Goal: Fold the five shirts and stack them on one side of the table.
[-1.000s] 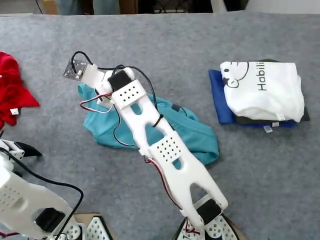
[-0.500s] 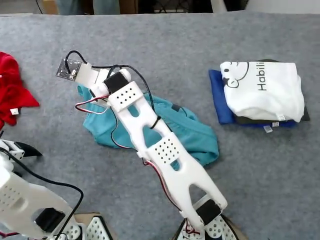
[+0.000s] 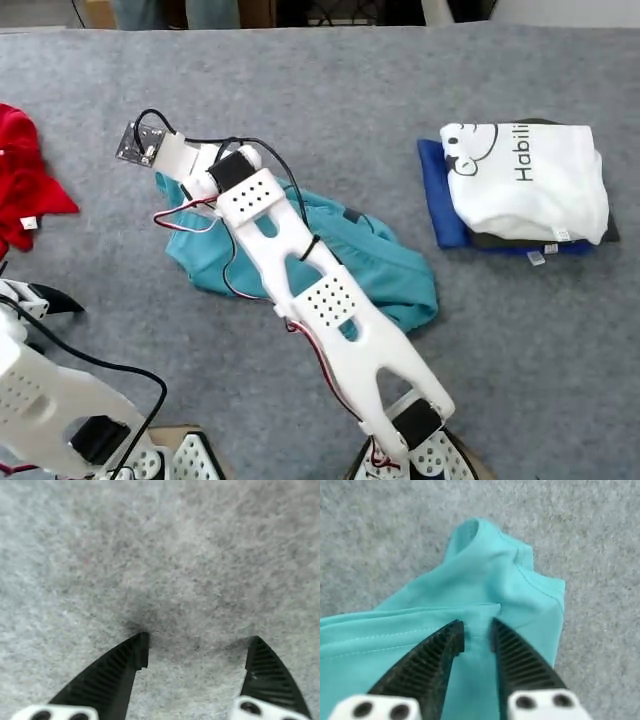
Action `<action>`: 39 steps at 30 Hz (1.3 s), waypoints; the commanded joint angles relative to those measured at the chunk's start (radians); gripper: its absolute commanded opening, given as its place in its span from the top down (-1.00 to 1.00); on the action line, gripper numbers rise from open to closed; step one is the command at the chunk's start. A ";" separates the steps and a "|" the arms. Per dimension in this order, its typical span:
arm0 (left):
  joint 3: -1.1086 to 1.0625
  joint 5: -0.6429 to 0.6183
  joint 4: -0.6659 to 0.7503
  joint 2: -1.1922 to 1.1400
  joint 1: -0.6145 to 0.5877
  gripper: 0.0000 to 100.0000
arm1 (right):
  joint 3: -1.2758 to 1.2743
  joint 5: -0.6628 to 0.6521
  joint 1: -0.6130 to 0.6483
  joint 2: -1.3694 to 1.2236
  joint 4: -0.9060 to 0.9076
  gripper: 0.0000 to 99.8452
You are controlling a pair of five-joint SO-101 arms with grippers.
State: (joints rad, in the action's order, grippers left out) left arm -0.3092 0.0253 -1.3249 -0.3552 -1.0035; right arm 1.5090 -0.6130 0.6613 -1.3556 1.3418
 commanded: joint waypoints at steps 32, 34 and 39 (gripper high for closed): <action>-0.005 0.052 -0.021 -0.006 -0.025 0.32 | 0.163 0.279 0.038 0.883 0.060 0.97; -0.005 0.054 -0.021 -0.006 -0.035 0.32 | 0.157 0.279 0.112 0.969 0.021 0.97; 0.038 0.112 -0.104 0.000 -0.087 0.32 | 0.117 0.279 0.350 1.116 -0.103 0.97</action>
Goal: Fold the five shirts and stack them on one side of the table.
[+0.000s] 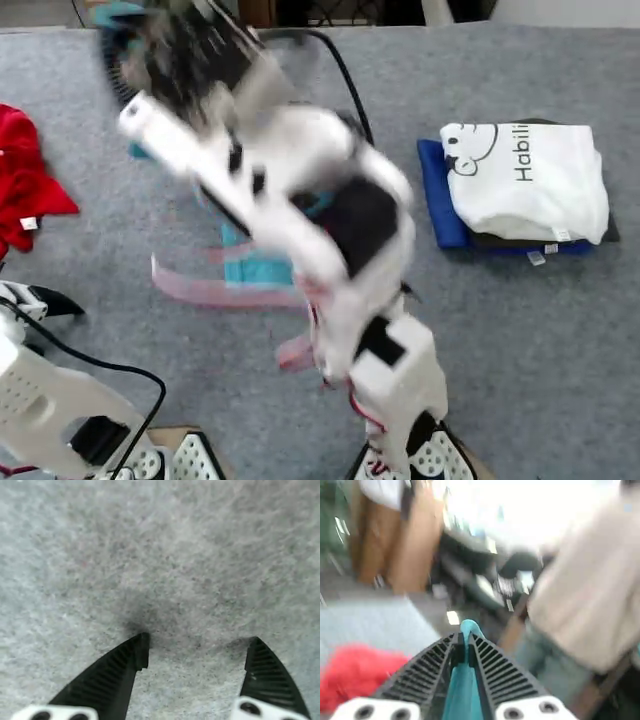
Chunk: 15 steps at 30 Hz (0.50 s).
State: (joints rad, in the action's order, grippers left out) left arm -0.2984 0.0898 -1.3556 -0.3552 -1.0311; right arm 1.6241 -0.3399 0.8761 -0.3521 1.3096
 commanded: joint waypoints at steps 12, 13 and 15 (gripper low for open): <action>0.199 0.192 -0.298 0.195 -0.289 0.32 | -0.526 0.115 -0.117 0.292 -0.158 0.97; 0.197 0.201 -0.310 0.216 -0.294 0.32 | -0.585 0.158 -0.189 0.291 -0.146 0.97; 0.196 0.215 -0.336 0.261 -0.300 0.32 | -0.734 0.210 -0.322 0.289 -0.118 0.97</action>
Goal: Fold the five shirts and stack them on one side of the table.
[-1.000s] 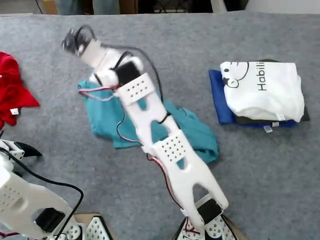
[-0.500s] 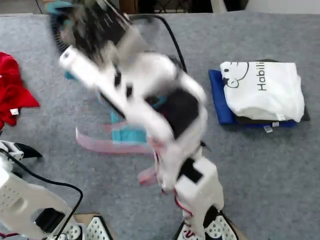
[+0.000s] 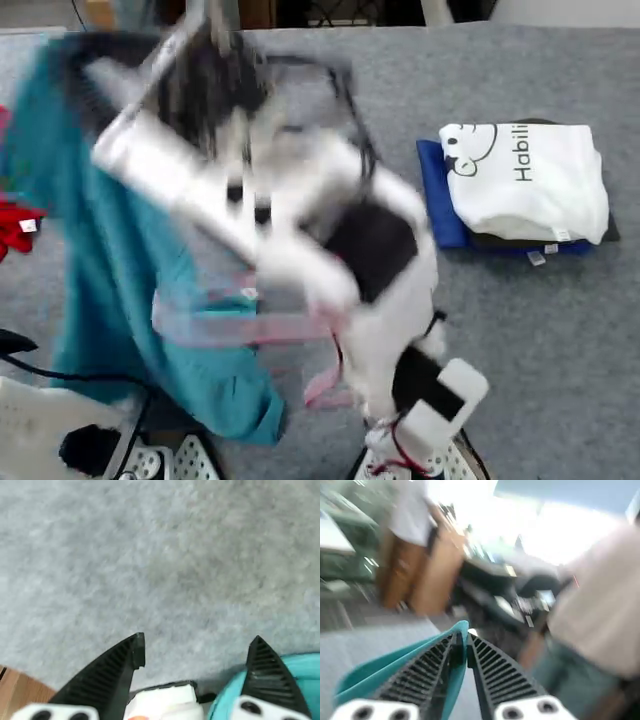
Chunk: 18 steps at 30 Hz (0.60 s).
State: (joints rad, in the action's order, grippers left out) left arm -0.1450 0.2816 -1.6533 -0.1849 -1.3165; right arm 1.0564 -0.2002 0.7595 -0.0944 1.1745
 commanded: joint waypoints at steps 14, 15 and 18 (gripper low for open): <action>-0.033 0.021 -0.089 0.546 0.355 0.32 | -1.121 0.058 -0.631 -0.130 -0.632 0.97; -0.051 0.021 -0.089 0.582 0.424 0.32 | -1.170 0.058 -0.631 -0.145 -0.694 0.97; -0.093 0.026 -0.087 0.669 0.673 0.32 | -1.287 0.068 -0.629 -0.194 -0.856 0.97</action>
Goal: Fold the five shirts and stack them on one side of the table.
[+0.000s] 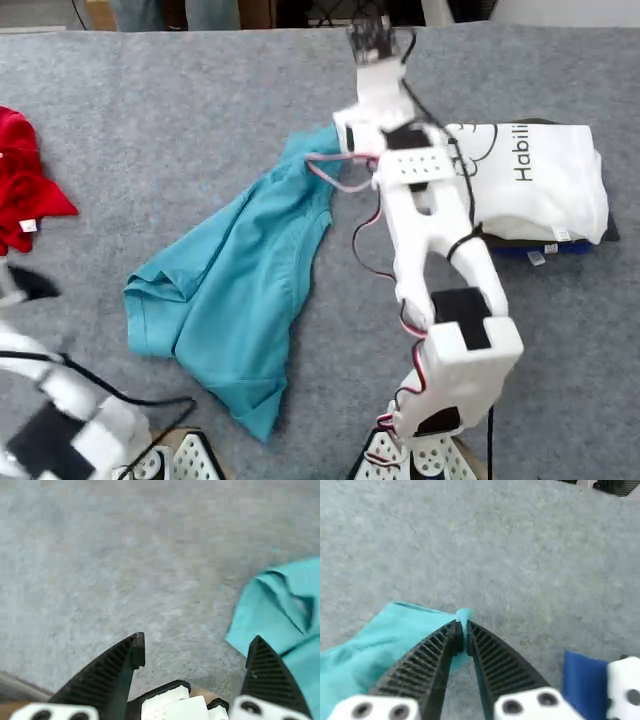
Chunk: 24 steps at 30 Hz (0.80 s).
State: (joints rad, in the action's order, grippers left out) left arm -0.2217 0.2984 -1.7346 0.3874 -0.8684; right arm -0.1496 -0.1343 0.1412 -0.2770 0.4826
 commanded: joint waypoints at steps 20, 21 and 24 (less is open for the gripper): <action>-0.101 0.617 0.203 -0.178 0.725 0.32 | -0.124 -0.005 -0.054 -0.122 -0.322 0.97; -0.085 0.628 0.212 -0.210 0.728 0.32 | -0.124 -0.005 -0.049 -0.122 -0.322 0.97; -0.022 0.654 0.219 -0.311 0.728 0.32 | -0.124 -0.005 -0.034 -0.124 -0.322 0.97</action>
State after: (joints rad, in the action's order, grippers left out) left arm -0.3307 0.9168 -1.5321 0.1343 -0.1458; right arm -0.2954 -0.1343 0.0967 -0.4074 0.1788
